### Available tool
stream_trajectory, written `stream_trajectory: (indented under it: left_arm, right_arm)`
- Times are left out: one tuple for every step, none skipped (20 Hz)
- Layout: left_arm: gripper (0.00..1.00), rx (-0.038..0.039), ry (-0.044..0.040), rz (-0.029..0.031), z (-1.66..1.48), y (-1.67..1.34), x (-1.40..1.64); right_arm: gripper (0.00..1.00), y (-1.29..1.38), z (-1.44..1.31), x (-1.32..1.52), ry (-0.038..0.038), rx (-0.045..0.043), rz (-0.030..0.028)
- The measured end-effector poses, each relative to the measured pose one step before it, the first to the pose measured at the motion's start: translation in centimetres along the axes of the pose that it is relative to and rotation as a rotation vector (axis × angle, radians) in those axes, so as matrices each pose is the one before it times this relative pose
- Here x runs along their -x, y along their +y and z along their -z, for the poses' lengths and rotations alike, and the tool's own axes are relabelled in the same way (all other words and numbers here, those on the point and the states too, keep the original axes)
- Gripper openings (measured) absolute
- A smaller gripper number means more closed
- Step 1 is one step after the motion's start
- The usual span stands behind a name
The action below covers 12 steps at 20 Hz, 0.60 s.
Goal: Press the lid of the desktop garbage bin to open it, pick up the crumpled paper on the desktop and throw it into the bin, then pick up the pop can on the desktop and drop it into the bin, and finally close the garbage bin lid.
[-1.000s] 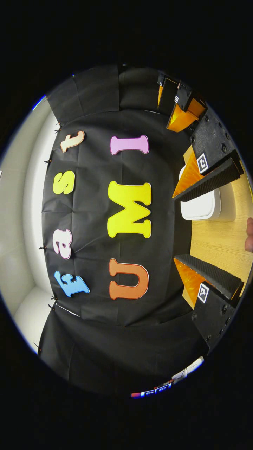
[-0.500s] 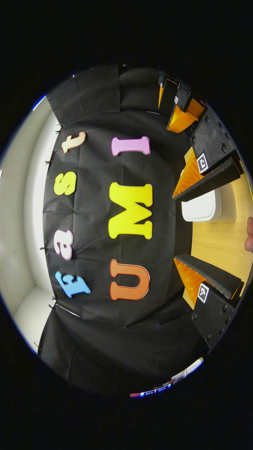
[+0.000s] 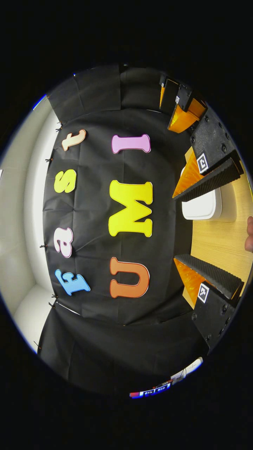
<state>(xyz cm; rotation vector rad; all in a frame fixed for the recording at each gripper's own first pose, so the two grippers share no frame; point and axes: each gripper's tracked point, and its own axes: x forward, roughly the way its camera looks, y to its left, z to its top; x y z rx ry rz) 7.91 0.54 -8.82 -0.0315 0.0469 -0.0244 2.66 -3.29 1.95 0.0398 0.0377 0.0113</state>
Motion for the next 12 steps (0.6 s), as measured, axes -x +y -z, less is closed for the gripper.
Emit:
stream_trajectory:
  left_arm:
    - [0.97, -0.00183, -0.00416, -0.00325, -0.094, 0.061, 0.021]
    - [0.97, -0.00169, -0.00175, -0.00095, -0.044, 0.015, 0.056]
    - [0.97, -0.0015, 0.00025, -0.00288, 0.022, 0.129, 0.058]
    - [0.97, 0.00067, -0.0002, -0.00134, 0.056, 0.017, -0.074]
    - [0.97, 0.00091, 0.00006, -0.00025, -0.073, 0.004, 0.015]
    - [0.97, -0.00132, -0.00026, -0.00135, -0.074, 0.004, 0.027]
    - [0.97, -0.00207, -0.00175, -0.00085, -0.082, -0.038, -0.035]
    - [0.97, 0.00007, -0.00329, -0.0002, -0.117, 0.008, 0.085]
    - [0.97, 0.00086, -0.00179, 0.00007, -0.087, -0.054, -0.037]
    - [0.97, 0.00044, -0.00112, 0.00117, -0.041, -0.044, -0.038]
    - [0.97, -0.00042, -0.00022, 0.00045, 0.004, -0.01, 0.013]
    - [0.97, 0.00074, -0.00148, 0.00074, -0.089, -0.125, 0.076]
  right_arm:
    - [0.96, 0.036, -0.044, -0.122, -0.00102, -0.00279, -0.00208]
    - [0.98, 0.036, -0.031, 0.024, 0.00017, -0.0016, -0.0009]
    - [0.98, 0.06, 0.006, -0.051, 0.00016, -0.0023, -0.00275]
    - [0.98, 0.09, 0.043, -0.086, 0.00092, -0.00104, -0.00242]
    - [0.98, 0.029, -0.061, 0.061, 0.00055, 0.0015, -0.00227]
    - [0.98, 0.017, -0.021, -0.012, -0.00015, 0.00143, -0.00125]
    - [0.98, 0.019, -0.013, 0.003, -0.00048, -0.00132, -0.00217]
    - [0.98, 0.122, -0.009, -0.019, 0.00077, -0.00133, -0.00173]
    - [0.98, -0.059, -0.04, -0.014, -0.00005, 0.00003, -0.00181]
    - [0.98, 0.026, -0.102, 0.005, -0.00157, 0.0011, -0.00092]
    - [0.98, -0.019, -0.167, 0.006, -0.00287, 0.00044, -0.00127]
    - [0.98, 0.047, -0.028, -0.009, -0.00137, -0.0002, -0.00095]
